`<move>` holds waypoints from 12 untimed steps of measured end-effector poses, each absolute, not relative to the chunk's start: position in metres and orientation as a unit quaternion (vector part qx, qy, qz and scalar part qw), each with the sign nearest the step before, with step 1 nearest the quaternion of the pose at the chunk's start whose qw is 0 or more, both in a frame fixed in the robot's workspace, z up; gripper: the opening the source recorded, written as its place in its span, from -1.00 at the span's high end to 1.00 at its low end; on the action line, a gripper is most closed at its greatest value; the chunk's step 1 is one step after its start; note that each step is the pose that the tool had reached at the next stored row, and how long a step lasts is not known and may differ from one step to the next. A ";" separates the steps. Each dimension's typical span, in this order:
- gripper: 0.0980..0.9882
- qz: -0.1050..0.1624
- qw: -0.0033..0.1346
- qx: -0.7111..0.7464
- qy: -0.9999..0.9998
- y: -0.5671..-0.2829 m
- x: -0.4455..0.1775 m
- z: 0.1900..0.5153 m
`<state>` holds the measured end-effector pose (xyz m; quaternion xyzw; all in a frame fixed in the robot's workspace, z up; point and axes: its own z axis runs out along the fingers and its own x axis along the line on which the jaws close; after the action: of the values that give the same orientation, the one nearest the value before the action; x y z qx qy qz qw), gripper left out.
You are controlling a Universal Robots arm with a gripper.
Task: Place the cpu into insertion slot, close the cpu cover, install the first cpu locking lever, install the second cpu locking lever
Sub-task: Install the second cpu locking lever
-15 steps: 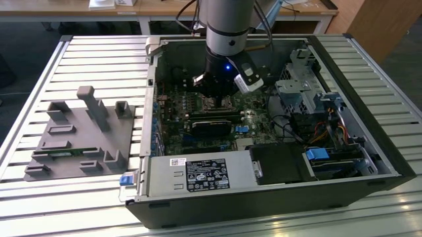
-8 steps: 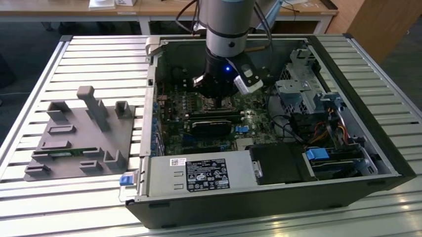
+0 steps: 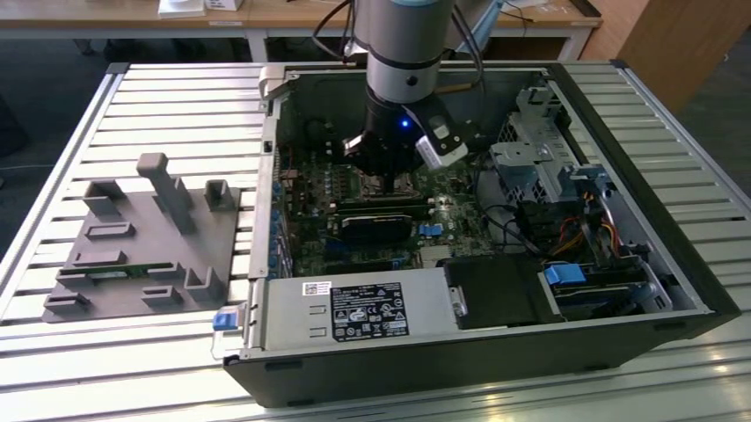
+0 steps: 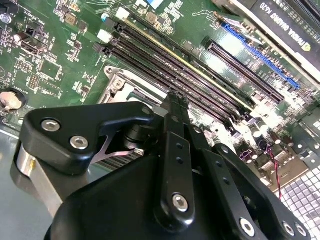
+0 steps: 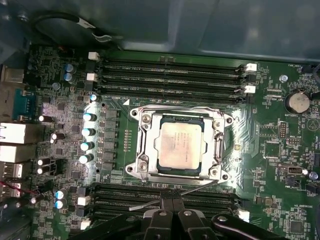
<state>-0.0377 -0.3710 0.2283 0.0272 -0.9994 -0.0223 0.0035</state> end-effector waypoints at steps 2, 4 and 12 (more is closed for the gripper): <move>0.98 -0.022 0.003 0.027 -0.999 -0.371 -0.038 0.228; 0.98 -0.022 0.003 0.027 -0.999 -0.371 -0.038 0.228; 0.98 -0.023 0.004 0.027 -0.999 -0.371 -0.039 0.220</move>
<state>-0.0393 -0.3710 0.2196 0.0272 -0.9994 -0.0227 0.0036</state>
